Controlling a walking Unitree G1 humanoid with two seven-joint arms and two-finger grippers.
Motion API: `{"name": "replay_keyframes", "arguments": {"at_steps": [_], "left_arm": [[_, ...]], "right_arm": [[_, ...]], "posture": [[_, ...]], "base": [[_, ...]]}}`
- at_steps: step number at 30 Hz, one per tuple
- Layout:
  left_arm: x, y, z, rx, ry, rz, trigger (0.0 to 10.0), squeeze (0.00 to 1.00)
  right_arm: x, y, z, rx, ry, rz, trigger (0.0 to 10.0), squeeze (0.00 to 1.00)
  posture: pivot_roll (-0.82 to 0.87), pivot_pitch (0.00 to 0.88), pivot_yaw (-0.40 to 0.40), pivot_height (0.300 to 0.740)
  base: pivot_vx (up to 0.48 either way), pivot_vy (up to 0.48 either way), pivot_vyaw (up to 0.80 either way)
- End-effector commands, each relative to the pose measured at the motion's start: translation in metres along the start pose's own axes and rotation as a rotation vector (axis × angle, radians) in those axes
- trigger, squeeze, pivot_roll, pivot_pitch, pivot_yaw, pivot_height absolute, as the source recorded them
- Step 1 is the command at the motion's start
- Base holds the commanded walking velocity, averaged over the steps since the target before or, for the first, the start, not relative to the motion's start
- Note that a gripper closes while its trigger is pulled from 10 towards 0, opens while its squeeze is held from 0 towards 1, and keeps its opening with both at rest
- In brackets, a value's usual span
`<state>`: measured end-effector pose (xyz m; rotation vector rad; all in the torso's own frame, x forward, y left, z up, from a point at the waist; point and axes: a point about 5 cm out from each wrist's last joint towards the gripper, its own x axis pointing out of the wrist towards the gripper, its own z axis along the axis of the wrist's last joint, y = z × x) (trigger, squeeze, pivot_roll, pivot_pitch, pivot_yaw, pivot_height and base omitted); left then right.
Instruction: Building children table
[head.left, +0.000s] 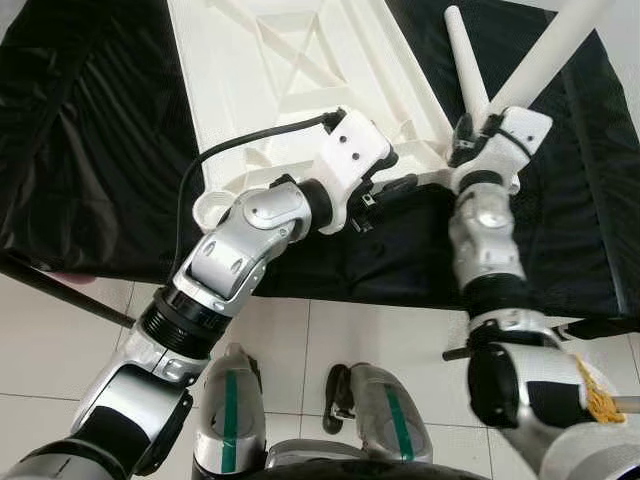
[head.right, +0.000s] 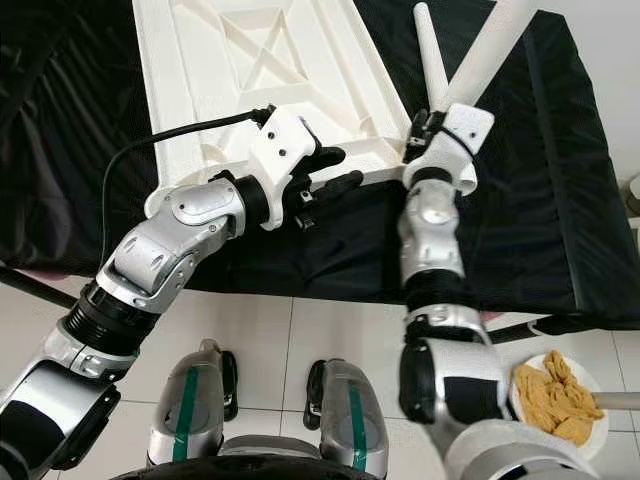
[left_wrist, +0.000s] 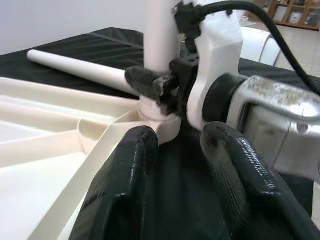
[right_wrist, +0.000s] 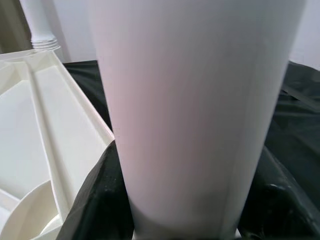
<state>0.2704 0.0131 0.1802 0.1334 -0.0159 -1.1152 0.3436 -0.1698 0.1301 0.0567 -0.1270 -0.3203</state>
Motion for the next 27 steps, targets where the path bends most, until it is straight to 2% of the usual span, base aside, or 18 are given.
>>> {"name": "replay_keyframes", "arguments": {"at_steps": [1, 8, 9, 16, 21, 23, 24, 27], "left_arm": [[0.003, -0.005, 0.001, 0.020, 0.000, -0.079, 10.0, 0.00], [0.003, -0.006, 0.001, 0.019, 0.000, -0.080, 10.0, 0.00], [0.003, -0.006, 0.001, 0.018, 0.000, -0.080, 10.0, 0.00], [0.003, -0.006, 0.001, 0.018, 0.001, -0.081, 10.0, 0.00], [0.002, -0.007, 0.001, 0.019, 0.000, -0.083, 10.0, 0.00], [0.003, -0.007, 0.001, 0.019, 0.000, -0.084, 10.0, 0.00], [0.003, -0.007, 0.001, 0.019, -0.001, -0.085, 10.0, 0.00], [0.003, -0.007, 0.002, 0.020, -0.002, -0.087, 10.0, 0.00]], "right_arm": [[-0.004, 0.004, -0.005, -0.021, 0.025, 0.002, 10.0, 0.00], [-0.006, 0.004, -0.005, -0.019, 0.027, -0.004, 10.0, 0.00], [-0.006, 0.002, -0.005, -0.015, 0.026, -0.007, 10.0, 1.00], [-0.010, 0.000, -0.001, -0.008, 0.013, -0.011, 10.0, 1.00], [-0.013, 0.001, 0.002, 0.003, -0.014, 0.086, 10.0, 1.00], [-0.014, 0.003, 0.005, 0.022, -0.026, 0.174, 10.0, 1.00], [-0.012, 0.001, 0.008, 0.031, -0.034, 0.228, 10.0, 0.00], [-0.007, -0.007, 0.013, 0.036, -0.039, 0.338, 10.0, 0.00]], "posture": [[0.03, 0.000, -0.059, 0.740], [0.03, 0.000, -0.060, 0.740], [0.03, 0.000, -0.059, 0.740], [0.02, 0.000, -0.058, 0.740], [0.02, 0.000, -0.057, 0.740], [0.02, 0.000, -0.057, 0.740], [0.01, 0.000, -0.055, 0.740], [0.01, 0.000, -0.053, 0.740]], "base": [[0.000, 0.000, 0.00], [0.000, 0.000, 0.00], [0.000, 0.000, 0.00], [0.000, 0.000, 0.00], [0.000, 0.000, 0.00], [0.000, 0.000, 0.00], [0.000, 0.000, 0.00], [0.000, 0.000, 0.00]]}}
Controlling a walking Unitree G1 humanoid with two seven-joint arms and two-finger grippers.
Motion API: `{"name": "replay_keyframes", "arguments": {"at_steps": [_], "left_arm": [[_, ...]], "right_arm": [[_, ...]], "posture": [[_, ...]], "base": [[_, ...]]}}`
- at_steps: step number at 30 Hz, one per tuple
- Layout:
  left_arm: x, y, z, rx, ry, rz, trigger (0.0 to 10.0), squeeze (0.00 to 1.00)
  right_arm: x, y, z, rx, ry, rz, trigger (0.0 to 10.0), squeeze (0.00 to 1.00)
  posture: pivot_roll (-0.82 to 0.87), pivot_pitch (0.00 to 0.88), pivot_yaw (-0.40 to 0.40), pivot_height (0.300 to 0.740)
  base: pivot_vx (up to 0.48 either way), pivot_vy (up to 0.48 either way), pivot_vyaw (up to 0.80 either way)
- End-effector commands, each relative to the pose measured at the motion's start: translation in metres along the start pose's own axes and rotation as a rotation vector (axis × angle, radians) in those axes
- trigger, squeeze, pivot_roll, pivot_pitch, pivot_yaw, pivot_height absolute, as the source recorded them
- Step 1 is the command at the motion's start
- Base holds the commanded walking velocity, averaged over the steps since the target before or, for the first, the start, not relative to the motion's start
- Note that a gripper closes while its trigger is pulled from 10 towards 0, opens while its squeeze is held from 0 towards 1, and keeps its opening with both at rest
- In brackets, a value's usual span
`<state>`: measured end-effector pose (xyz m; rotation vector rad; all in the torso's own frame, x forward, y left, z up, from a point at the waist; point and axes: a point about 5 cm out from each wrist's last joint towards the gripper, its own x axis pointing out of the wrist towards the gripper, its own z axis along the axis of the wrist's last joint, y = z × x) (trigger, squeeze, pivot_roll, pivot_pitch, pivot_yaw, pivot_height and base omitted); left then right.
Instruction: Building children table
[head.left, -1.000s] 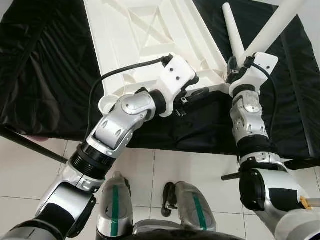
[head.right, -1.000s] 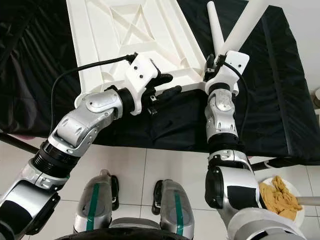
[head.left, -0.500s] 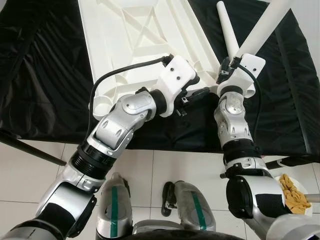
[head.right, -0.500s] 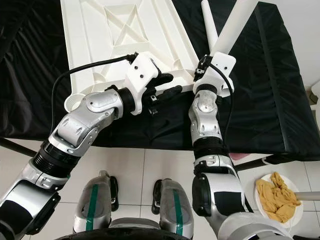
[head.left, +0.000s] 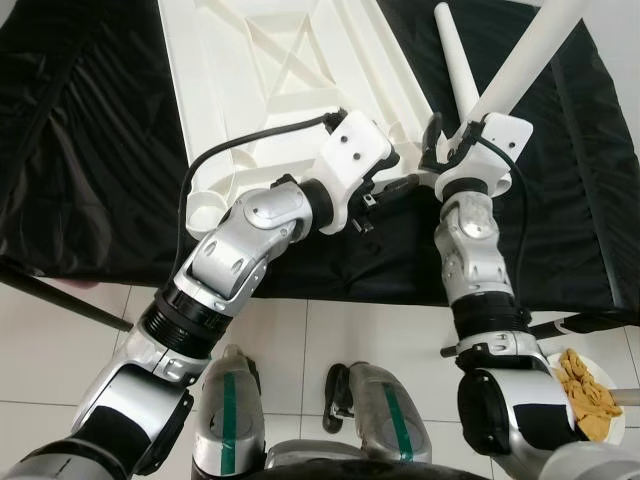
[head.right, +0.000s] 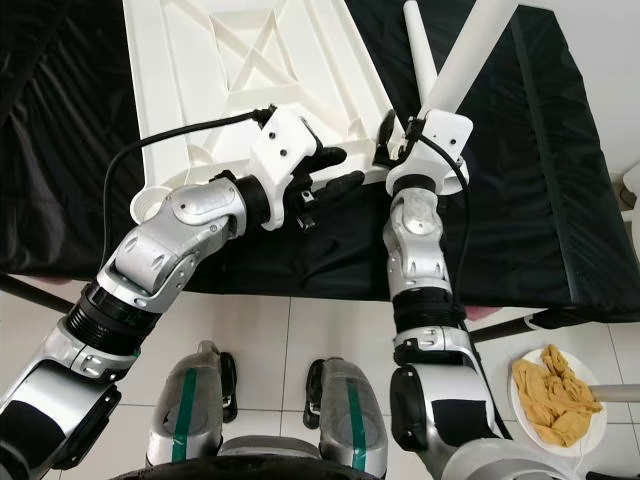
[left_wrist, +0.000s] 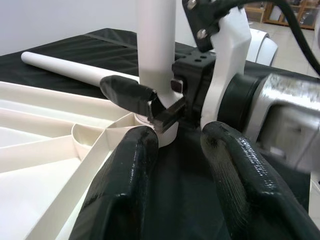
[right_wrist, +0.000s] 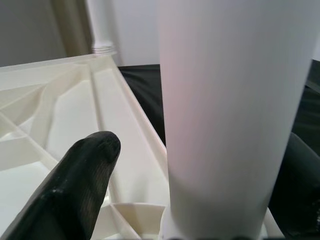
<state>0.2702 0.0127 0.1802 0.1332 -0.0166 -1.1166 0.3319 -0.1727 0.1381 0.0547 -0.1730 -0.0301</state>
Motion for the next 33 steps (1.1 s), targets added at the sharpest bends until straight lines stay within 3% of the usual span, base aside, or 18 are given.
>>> {"name": "replay_keyframes", "arguments": {"at_steps": [1, 6, 7, 15, 24, 25, 26, 27, 28, 33], "left_arm": [[0.003, -0.007, 0.002, 0.020, -0.002, -0.086, 10.0, 0.00], [0.004, -0.006, 0.003, 0.021, -0.004, -0.088, 10.0, 0.00], [0.004, -0.006, 0.003, 0.022, -0.005, -0.089, 10.0, 0.00], [0.003, -0.005, 0.004, 0.021, -0.005, -0.081, 10.0, 0.00], [0.003, -0.003, 0.005, 0.020, -0.006, -0.073, 10.0, 0.00], [0.003, -0.003, 0.005, 0.021, -0.006, -0.072, 10.0, 0.00], [0.003, -0.003, 0.005, 0.021, -0.006, -0.072, 10.0, 0.00], [0.003, -0.003, 0.005, 0.021, -0.006, -0.071, 10.0, 0.00], [0.003, -0.002, 0.005, 0.022, -0.007, -0.070, 10.0, 0.00], [0.002, -0.001, 0.006, 0.023, -0.008, -0.068, 10.0, 0.00]], "right_arm": [[0.003, -0.006, 0.004, 0.005, 0.002, 0.079, 10.0, 0.00], [0.007, -0.022, 0.005, -0.039, 0.031, 0.198, 10.0, 0.00], [0.008, -0.030, 0.003, -0.053, 0.065, 0.276, 10.0, 0.00], [0.008, -0.041, 0.000, -0.033, 0.121, 0.481, 10.0, 0.00], [0.016, -0.046, 0.006, -0.040, 0.127, 0.553, 10.0, 0.00], [0.018, -0.048, 0.006, -0.037, 0.128, 0.560, 9.1, 0.00], [0.018, -0.048, 0.006, -0.037, 0.128, 0.560, 9.1, 0.00], [0.019, -0.049, 0.007, -0.034, 0.128, 0.568, 3.8, 0.00], [0.019, -0.050, 0.008, -0.036, 0.130, 0.574, 0.0, 0.00], [0.019, -0.052, 0.007, -0.048, 0.146, 0.610, 0.0, 0.00]], "posture": [[0.01, 0.000, -0.053, 0.740], [0.01, 0.000, -0.050, 0.740], [0.01, 0.000, -0.050, 0.740], [0.02, 0.010, -0.046, 0.740], [0.02, 0.014, -0.045, 0.740], [0.02, 0.013, -0.045, 0.740], [0.02, 0.013, -0.045, 0.740], [0.02, 0.013, -0.045, 0.740], [0.02, 0.012, -0.045, 0.740], [0.03, 0.011, -0.045, 0.740]], "base": [[0.000, 0.000, 0.00], [0.000, 0.000, 0.00], [0.000, 0.000, 0.00], [0.000, 0.000, 0.00], [0.000, 0.000, 0.00], [0.000, 0.000, 0.00], [0.000, 0.000, 0.00], [0.000, 0.000, 0.00], [0.000, 0.000, 0.00], [0.000, 0.000, 0.00]]}}
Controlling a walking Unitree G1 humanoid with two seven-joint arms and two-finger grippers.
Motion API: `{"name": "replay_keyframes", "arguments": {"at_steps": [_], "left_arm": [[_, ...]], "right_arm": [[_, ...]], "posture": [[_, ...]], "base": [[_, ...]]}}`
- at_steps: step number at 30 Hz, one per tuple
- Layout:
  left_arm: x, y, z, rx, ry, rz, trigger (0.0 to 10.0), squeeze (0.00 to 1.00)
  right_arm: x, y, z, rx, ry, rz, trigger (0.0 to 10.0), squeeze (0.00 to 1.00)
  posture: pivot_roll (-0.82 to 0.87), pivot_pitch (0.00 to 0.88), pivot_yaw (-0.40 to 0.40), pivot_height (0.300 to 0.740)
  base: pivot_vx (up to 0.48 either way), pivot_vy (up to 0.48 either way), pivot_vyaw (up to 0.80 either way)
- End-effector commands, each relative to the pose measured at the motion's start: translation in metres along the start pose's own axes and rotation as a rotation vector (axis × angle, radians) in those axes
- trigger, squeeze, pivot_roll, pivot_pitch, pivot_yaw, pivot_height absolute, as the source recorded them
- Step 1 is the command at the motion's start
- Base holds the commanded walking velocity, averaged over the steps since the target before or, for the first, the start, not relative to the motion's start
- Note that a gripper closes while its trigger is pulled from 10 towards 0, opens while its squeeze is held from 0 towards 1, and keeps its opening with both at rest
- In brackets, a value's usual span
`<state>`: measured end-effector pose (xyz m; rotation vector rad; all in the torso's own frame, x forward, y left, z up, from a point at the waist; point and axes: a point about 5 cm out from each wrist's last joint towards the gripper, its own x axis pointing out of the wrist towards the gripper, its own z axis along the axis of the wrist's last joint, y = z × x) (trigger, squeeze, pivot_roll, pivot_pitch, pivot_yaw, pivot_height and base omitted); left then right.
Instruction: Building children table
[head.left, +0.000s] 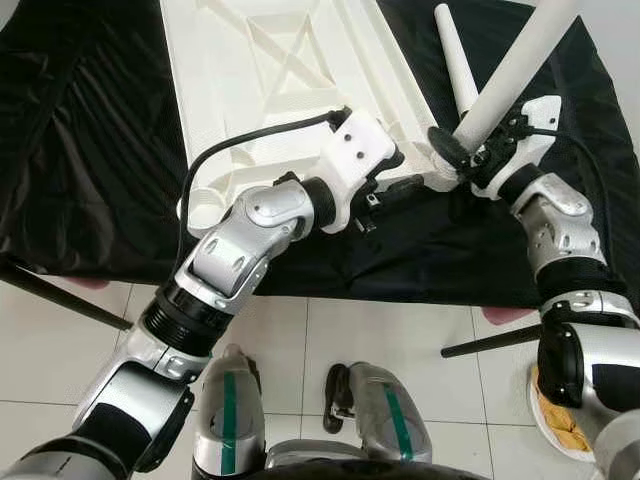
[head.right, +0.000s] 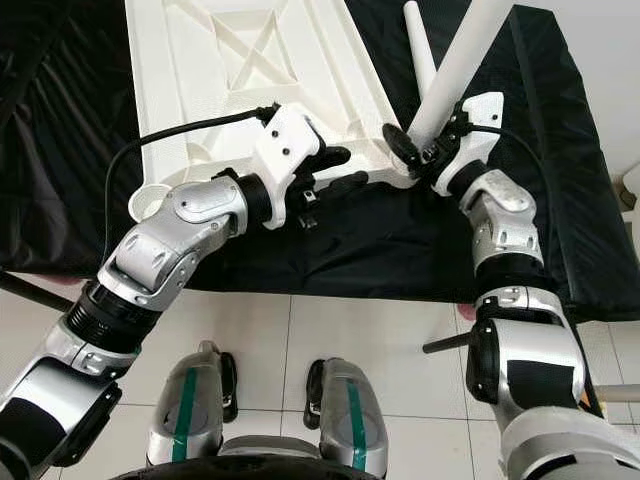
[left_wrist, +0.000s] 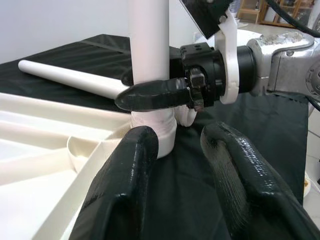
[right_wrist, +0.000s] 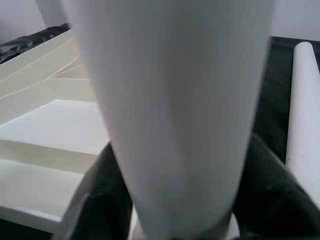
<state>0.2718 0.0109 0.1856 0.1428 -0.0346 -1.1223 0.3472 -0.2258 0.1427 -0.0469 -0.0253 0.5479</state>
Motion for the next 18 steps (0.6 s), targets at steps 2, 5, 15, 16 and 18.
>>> {"name": "replay_keyframes", "arguments": {"at_steps": [2, 5, 15, 16, 18], "left_arm": [[0.000, -0.002, 0.000, 0.007, 0.002, -0.063, 10.0, 0.00], [0.001, -0.002, 0.001, 0.008, 0.000, -0.063, 10.0, 0.00], [0.000, -0.003, 0.001, 0.008, 0.002, -0.069, 10.0, 0.00], [0.000, -0.003, 0.001, 0.008, 0.003, -0.070, 10.0, 0.00], [0.000, -0.003, 0.001, 0.008, 0.004, -0.070, 10.0, 0.00]], "right_arm": [[-0.001, -0.001, 0.002, 0.000, -0.004, 0.041, 0.0, 0.00], [-0.003, -0.002, 0.000, 0.002, 0.003, 0.046, 0.0, 0.00], [-0.003, -0.012, -0.005, 0.005, 0.031, -0.111, 10.0, 0.00], [-0.003, -0.013, -0.004, -0.004, 0.027, -0.154, 10.0, 0.00], [-0.002, -0.015, -0.004, -0.002, 0.023, -0.183, 10.0, 0.00]], "posture": [[0.02, 0.010, -0.045, 0.740], [0.02, 0.011, -0.042, 0.740], [0.02, 0.010, -0.038, 0.740], [0.02, 0.010, -0.040, 0.740], [0.02, 0.011, -0.040, 0.740]], "base": [[0.000, 0.000, 0.00], [0.000, 0.000, 0.00], [0.000, 0.000, 0.00], [0.000, 0.000, 0.00], [0.000, 0.000, 0.00]]}}
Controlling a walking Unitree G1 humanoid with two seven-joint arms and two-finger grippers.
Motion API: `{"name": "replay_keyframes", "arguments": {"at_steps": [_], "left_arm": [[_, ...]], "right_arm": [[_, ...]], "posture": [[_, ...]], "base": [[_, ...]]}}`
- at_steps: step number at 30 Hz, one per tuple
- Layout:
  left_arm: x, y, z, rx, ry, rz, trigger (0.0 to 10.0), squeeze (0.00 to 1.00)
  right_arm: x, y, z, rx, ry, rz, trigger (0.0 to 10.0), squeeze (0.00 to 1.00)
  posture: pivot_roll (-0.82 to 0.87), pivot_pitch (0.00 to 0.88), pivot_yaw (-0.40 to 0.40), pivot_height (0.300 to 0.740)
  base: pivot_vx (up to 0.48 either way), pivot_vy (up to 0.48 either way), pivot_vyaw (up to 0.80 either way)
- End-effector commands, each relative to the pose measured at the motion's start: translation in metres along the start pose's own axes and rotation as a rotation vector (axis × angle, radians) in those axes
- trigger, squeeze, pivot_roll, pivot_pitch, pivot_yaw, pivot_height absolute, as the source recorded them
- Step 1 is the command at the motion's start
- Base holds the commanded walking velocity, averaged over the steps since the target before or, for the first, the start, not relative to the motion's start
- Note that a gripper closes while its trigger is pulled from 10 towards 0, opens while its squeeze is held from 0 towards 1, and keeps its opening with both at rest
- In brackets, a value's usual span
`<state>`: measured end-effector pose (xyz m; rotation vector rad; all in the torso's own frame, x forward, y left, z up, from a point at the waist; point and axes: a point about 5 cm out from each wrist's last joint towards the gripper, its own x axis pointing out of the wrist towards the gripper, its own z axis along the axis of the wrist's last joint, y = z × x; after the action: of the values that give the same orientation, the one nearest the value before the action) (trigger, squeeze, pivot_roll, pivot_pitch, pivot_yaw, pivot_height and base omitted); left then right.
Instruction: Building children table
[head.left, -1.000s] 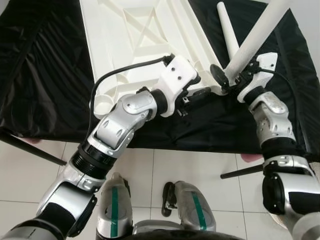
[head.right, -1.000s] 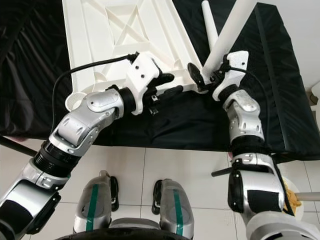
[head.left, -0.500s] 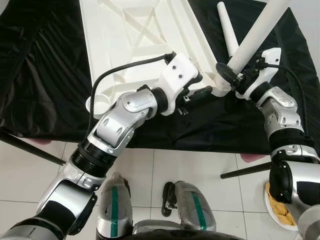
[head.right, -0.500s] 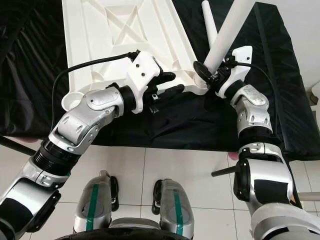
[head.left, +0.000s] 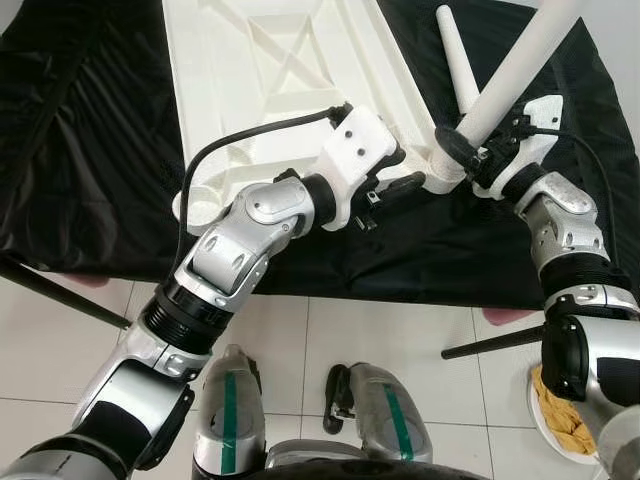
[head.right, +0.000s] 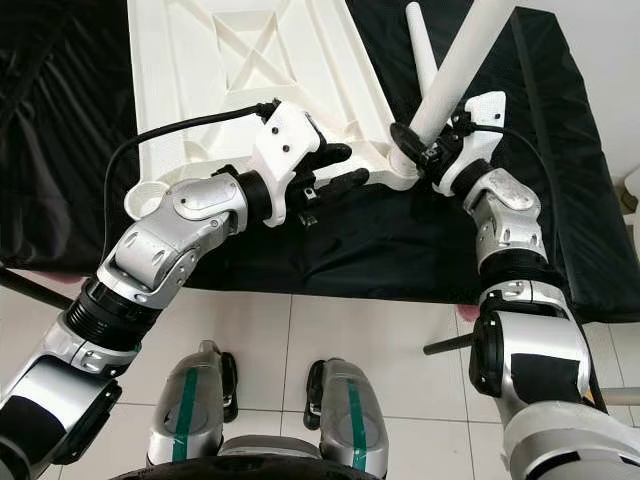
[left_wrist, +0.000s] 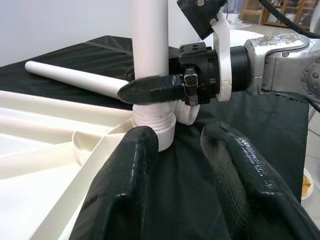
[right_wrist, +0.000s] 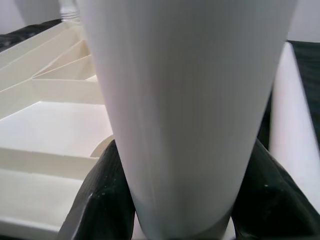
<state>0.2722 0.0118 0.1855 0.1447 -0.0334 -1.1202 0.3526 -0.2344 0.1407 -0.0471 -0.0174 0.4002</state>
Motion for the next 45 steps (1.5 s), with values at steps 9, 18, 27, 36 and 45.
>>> {"name": "replay_keyframes", "arguments": {"at_steps": [9, 18, 27, 36, 45], "left_arm": [[-0.001, -0.005, 0.000, 0.003, 0.006, -0.073, 10.0, 0.00], [-0.001, -0.009, -0.002, -0.003, 0.007, -0.079, 10.0, 0.00], [0.000, -0.011, -0.003, -0.007, 0.008, -0.083, 10.0, 0.00], [0.001, -0.011, -0.002, -0.005, 0.006, -0.086, 10.0, 0.00], [0.001, -0.012, -0.003, -0.007, 0.007, -0.086, 10.0, 0.00]], "right_arm": [[0.012, 0.011, 0.007, 0.057, -0.086, -0.171, 10.0, 0.00], [0.028, 0.051, 0.012, 0.106, -0.158, -0.255, 10.0, 0.00], [0.024, 0.063, 0.009, 0.106, -0.137, -0.579, 10.0, 0.00], [0.019, 0.075, 0.001, 0.099, -0.089, -0.710, 10.0, 0.00], [0.016, 0.074, 0.004, 0.092, -0.094, -0.716, 10.0, 1.00]], "posture": [[0.02, 0.019, -0.048, 0.740], [0.03, 0.018, -0.052, 0.740], [0.03, 0.008, -0.061, 0.740], [0.03, 0.004, -0.062, 0.740], [0.03, 0.003, -0.065, 0.740]], "base": [[0.000, 0.000, 0.00], [0.000, 0.000, 0.00], [0.000, 0.000, 0.00], [0.000, 0.000, 0.00], [0.000, 0.000, 0.00]]}}
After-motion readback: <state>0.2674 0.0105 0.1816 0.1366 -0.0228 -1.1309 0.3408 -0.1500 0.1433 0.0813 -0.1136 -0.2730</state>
